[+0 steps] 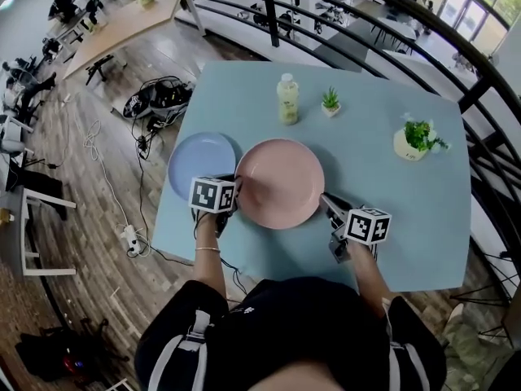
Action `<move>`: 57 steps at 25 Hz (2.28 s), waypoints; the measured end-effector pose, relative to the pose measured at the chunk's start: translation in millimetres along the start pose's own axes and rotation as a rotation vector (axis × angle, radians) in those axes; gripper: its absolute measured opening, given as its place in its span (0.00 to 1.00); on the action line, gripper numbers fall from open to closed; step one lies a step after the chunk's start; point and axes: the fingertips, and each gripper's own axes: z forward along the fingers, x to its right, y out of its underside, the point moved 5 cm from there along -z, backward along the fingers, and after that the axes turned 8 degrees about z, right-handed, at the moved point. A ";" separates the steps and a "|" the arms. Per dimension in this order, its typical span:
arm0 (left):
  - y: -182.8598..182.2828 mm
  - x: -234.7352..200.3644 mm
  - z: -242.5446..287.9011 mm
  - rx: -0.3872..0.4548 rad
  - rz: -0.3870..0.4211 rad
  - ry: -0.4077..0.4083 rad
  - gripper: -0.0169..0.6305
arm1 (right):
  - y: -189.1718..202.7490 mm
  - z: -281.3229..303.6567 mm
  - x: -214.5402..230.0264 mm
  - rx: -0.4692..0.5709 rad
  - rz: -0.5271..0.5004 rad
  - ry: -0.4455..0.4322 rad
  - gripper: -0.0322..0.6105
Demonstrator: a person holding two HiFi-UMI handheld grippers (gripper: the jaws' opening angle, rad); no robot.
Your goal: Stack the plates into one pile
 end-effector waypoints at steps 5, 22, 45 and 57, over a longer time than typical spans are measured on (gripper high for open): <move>2.8 -1.8 9.3 -0.022 0.002 0.012 0.08 | -2.1 4.8 5.5 -0.004 0.016 0.021 0.12; 17.5 -0.9 29.5 -0.110 0.136 -0.002 0.13 | 2.1 15.2 12.7 -0.025 -0.036 0.070 0.23; 19.9 9.0 16.0 -0.030 0.307 -0.224 0.32 | -11.0 -39.6 -20.5 0.141 -0.064 0.012 0.19; 25.2 50.8 -46.3 0.294 0.038 -0.181 0.23 | 7.6 -63.0 -24.0 0.088 -0.041 -0.082 0.19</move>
